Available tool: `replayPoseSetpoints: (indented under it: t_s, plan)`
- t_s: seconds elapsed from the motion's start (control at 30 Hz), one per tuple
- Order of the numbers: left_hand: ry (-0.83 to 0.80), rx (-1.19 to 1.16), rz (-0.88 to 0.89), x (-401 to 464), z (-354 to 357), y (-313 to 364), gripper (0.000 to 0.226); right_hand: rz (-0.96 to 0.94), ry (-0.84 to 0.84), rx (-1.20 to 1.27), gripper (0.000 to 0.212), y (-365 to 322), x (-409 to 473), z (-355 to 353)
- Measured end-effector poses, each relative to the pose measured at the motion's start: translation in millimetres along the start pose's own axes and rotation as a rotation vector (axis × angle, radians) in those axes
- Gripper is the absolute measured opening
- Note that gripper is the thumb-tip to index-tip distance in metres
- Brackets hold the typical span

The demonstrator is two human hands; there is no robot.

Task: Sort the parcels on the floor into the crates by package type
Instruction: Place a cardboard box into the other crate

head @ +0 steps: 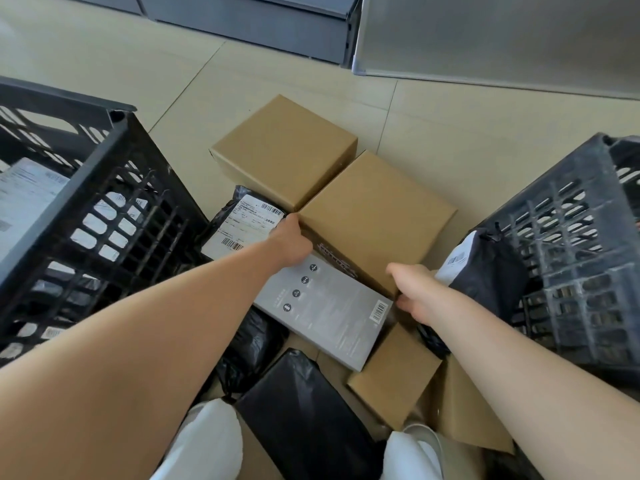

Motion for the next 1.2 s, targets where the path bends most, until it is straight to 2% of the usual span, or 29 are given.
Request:
replayPoseSetpoints:
  t_s: [0.23, 0.43, 0.57, 0.67, 0.77, 0.97, 1.2]
  plan:
    - [-0.085, -0.194, -0.013, 1.2, -4.8, 1.0, 0.069, 0.030, -0.040, 0.064, 0.008, 1.6, -9.7, 1.0]
    - [-0.048, -0.300, -0.034, 1.5, -5.9, 1.3, 0.070, 0.011, 0.081, 0.090, 0.046, -10.7, -8.9, -8.8]
    - [-0.010, -0.428, 0.025, -6.2, -11.9, 11.5, 0.061, -0.070, 0.213, 0.164, 0.056, -22.7, -6.8, -17.6]
    - [-0.032, -0.511, 0.071, -10.6, -17.8, 16.7, 0.047, -0.164, 0.267, 0.233, 0.058, -26.0, -6.0, -26.1]
    - [-0.059, -0.578, 0.108, -18.0, -19.8, 18.6, 0.045, -0.283, 0.292, 0.264, 0.058, -29.4, -10.2, -35.0]
    - [-0.068, -0.675, 0.214, -33.7, -32.1, 23.5, 0.048, -0.494, 0.317, 0.356, 0.025, -42.5, -22.0, -54.6]
    - [-0.071, -0.856, 0.274, -44.4, -51.1, 33.4, 0.033, -0.607, 0.298, 0.405, 0.046, -65.6, -27.1, -64.1]
Point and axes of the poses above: each hand's wrist, its own x-axis towards the middle knuckle, its own z-axis out of the palm, y = z × x, the point moved 2 cm from there along x, towards the middle knuckle, and after that the axes turned 14 degrees about -z, right-handed, at the moved point
